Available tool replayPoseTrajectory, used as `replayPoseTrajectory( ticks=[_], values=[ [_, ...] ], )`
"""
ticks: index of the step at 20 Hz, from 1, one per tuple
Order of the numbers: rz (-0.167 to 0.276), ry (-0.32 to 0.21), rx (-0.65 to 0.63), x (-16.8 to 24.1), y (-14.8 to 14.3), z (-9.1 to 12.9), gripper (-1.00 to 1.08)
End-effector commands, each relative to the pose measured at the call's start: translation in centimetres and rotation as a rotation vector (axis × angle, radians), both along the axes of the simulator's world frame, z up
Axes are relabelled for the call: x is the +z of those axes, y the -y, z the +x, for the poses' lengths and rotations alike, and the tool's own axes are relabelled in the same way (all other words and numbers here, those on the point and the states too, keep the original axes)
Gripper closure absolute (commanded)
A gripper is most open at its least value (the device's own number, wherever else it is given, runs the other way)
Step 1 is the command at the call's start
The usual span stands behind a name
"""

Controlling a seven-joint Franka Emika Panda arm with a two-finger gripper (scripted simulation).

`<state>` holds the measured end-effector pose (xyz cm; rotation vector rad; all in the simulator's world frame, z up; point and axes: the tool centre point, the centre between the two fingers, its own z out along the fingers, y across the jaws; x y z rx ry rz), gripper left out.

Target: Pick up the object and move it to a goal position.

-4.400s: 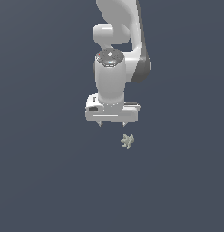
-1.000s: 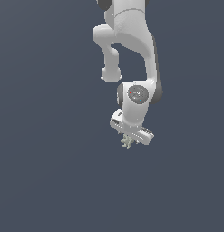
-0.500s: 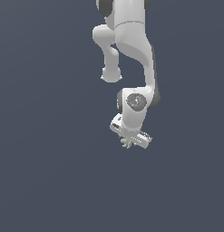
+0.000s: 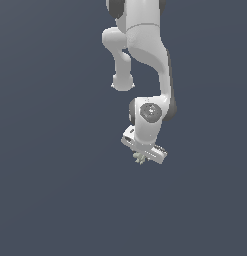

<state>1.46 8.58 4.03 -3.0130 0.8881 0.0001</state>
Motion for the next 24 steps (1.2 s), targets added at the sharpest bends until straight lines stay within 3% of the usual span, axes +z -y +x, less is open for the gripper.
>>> replayPoseTrajectory(
  ticks=[1,9,24],
  values=[
    [0.0,0.0,0.0,0.0,0.0,0.0,1.08],
    [0.0,0.0,0.0,2.1,0.5,1.2,1.08],
    [-0.001,0.0,0.0,10.8,2.4,6.2,1.08]
  ],
)
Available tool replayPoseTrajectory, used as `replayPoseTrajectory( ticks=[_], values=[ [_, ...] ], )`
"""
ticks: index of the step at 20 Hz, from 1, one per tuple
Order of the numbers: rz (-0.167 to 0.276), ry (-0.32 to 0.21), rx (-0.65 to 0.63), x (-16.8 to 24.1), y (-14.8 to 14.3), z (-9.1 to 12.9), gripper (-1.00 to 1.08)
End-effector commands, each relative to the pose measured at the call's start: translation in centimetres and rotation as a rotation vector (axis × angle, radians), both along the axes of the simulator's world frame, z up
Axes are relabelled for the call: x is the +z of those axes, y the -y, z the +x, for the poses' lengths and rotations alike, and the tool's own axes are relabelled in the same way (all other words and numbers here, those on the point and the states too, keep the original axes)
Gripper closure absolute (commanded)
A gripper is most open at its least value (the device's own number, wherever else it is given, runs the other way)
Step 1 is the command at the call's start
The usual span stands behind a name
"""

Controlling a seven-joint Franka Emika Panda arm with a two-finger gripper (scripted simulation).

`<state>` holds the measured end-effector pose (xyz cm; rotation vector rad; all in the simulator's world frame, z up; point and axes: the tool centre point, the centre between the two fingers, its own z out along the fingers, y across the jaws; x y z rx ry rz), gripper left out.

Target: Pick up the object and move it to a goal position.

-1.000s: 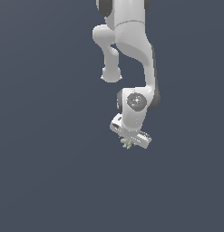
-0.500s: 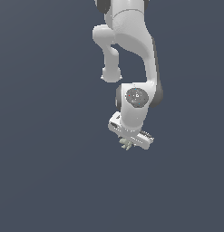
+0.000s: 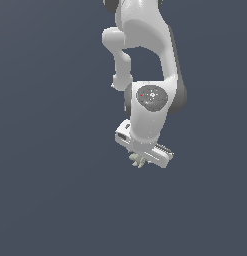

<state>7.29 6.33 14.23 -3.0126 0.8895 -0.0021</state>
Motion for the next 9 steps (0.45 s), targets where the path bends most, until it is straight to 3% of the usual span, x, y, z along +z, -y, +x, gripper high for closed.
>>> replayPoseTrajectory(
  ticks=[1,9],
  values=[
    [0.0,-0.001,0.0,1.0,0.2,0.6,1.08],
    [0.0,-0.001,0.0,2.0,0.4,1.3,1.08]
  ],
)
